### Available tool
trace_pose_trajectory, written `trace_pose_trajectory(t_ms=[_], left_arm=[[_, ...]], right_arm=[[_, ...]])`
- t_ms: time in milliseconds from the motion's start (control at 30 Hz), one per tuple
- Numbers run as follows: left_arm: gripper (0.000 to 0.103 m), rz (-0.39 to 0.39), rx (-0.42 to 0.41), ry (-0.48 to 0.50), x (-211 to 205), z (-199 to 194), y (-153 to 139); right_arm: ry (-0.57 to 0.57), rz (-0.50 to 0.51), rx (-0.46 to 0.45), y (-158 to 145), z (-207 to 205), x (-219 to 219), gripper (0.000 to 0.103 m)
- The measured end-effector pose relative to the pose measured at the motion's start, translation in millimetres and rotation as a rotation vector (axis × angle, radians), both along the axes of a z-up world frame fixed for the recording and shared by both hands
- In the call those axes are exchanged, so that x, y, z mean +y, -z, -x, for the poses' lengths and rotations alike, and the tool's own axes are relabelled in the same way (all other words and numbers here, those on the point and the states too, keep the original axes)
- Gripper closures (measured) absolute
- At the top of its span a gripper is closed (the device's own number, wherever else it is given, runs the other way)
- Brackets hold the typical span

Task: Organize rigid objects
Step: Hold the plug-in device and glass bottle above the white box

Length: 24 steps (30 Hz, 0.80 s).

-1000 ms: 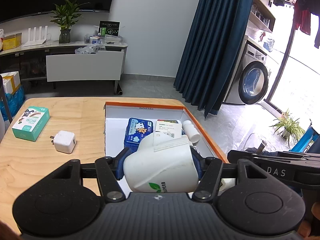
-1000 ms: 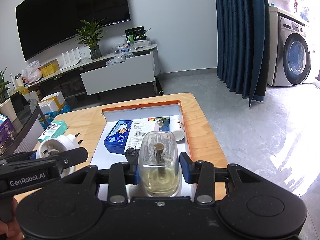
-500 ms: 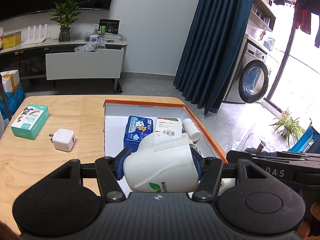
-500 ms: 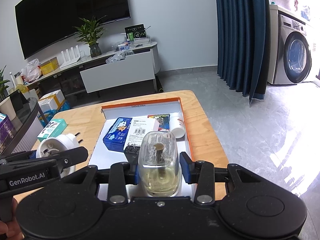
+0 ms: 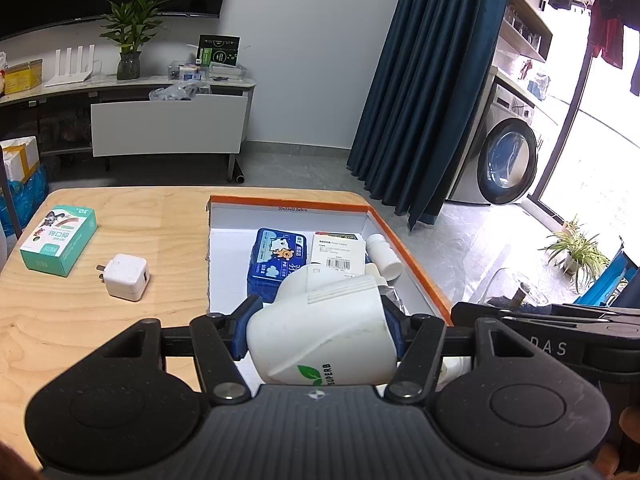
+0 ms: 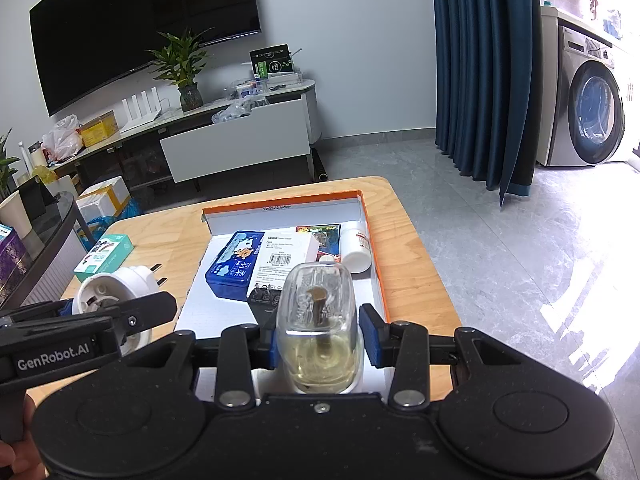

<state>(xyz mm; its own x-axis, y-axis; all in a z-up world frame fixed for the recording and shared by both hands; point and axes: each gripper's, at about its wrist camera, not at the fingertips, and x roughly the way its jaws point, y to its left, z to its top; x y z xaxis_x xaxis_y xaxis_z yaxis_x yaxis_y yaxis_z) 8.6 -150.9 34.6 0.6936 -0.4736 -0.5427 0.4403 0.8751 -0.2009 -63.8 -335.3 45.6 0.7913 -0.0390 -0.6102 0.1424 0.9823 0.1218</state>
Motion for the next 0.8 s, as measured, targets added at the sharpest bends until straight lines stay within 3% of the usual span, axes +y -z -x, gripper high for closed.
trace_pose_trajectory(t_ms=[800], left_arm=[[0.041, -0.014, 0.033, 0.010, 0, -8, 11]], right_arm=[[-0.020, 0.003, 0.080, 16, -16, -2, 0.055]])
